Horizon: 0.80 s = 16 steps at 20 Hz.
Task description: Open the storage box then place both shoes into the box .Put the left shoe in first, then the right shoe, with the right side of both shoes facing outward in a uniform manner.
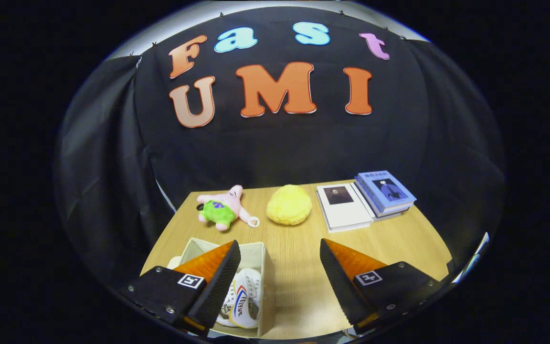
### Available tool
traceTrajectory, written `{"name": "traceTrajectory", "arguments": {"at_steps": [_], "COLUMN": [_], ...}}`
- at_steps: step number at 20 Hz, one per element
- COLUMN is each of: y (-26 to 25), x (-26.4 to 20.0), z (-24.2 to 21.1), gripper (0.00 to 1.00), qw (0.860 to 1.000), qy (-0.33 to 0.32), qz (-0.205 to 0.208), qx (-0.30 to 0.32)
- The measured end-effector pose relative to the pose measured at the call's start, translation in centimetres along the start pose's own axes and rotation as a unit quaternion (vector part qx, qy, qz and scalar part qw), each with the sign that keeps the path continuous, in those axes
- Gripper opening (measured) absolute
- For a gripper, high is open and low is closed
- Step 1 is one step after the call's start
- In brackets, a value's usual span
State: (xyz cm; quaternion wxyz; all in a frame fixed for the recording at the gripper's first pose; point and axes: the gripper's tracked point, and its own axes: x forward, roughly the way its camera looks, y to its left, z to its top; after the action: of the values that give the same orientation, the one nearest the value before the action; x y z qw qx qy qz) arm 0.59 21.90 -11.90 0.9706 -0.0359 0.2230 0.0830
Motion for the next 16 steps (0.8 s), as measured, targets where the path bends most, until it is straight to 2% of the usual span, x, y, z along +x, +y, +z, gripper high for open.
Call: {"name": "traceTrajectory", "arguments": {"at_steps": [9, 12, 16], "y": [-5.5, -8.0, -10.1], "x": [-3.8, -5.2, -6.4], "z": [12.3, 14.6, 15.5], "gripper": [0.99, 0.99, 0.99], "qw": [0.992, 0.987, 0.984], "qy": [-0.124, -0.159, -0.177], "qz": [-0.005, -0.019, -0.021], "qx": [-0.006, -0.012, -0.015]}}
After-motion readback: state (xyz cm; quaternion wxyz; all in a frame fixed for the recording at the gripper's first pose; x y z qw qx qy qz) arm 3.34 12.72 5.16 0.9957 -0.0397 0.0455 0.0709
